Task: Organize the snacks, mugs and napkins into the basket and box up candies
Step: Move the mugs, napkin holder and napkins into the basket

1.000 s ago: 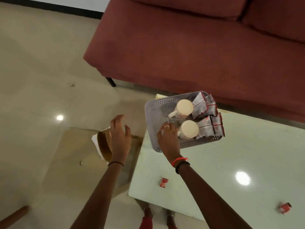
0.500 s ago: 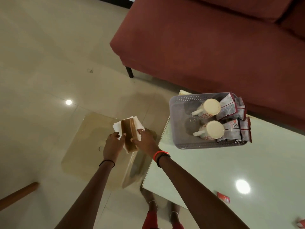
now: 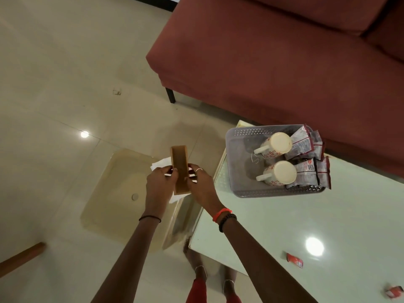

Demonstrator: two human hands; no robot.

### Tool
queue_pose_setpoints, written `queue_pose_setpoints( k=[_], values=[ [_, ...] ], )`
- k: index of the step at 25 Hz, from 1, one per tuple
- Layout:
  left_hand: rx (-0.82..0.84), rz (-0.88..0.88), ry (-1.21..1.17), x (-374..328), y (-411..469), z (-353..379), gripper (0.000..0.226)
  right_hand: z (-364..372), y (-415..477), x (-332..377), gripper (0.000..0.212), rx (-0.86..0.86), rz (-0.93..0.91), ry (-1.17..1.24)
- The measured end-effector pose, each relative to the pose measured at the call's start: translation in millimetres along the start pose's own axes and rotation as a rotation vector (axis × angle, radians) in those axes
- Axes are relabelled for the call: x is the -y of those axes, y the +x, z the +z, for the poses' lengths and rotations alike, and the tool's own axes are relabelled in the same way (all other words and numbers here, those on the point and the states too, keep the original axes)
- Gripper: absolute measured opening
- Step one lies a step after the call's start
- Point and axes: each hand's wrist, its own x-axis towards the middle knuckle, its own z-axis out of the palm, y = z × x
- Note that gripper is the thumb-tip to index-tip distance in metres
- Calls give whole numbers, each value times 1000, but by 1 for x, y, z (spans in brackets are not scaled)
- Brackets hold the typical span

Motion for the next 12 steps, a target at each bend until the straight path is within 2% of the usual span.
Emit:
queue_pose_setpoints(
  k=[7,12],
  values=[
    [128,147,-173,-79,-13,44,29,-85,-19,-4,33,-333,-22,13],
    [272,252,-130,-115,-13,98,30,-134,-14,-35,31,-417,86,-63]
  ],
)
